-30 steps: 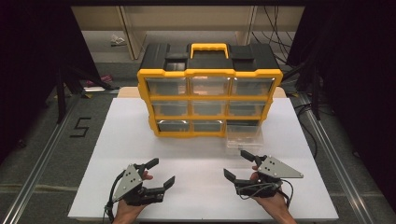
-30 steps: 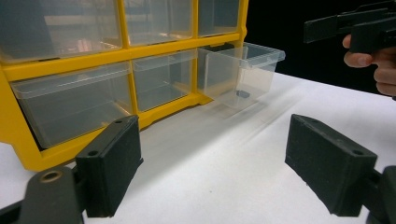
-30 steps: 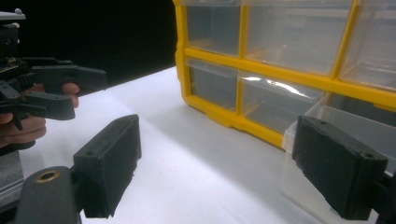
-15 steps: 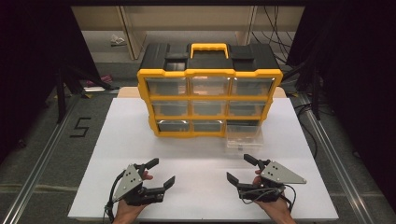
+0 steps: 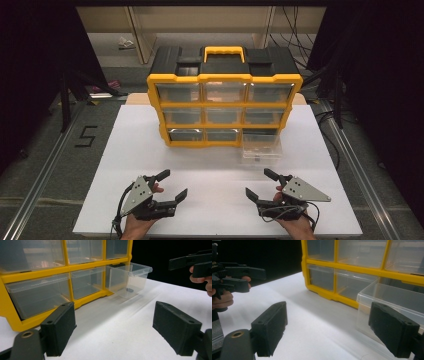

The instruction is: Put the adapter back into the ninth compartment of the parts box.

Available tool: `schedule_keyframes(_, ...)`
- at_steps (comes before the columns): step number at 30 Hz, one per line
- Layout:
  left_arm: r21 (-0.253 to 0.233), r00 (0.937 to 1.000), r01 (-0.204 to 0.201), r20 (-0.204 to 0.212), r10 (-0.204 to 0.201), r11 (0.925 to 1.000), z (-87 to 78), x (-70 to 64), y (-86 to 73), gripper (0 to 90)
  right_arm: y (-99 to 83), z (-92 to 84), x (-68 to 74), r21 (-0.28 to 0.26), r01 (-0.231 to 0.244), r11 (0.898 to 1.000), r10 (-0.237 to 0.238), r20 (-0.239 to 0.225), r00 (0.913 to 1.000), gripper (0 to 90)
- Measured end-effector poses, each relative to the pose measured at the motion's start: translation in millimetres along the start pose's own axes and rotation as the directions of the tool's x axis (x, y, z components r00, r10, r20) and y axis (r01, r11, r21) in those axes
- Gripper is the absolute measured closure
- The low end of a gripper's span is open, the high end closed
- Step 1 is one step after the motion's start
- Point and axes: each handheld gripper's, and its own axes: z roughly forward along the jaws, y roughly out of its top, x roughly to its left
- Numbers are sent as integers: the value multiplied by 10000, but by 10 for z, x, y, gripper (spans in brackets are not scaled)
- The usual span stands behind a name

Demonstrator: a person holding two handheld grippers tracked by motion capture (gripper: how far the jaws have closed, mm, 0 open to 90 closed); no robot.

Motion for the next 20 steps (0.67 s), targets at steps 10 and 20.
schedule_keyframes(10,20,10000,17,26,-17,10000,14,1,0,180,-9,-4,-17,-20,40,10000,-39,92,9999,163)
schedule_keyframes(20,60,10000,33,26,-33,10000,31,17,-5,180,-17,5,-38,-25,-9,10000,9,114,9999,164)
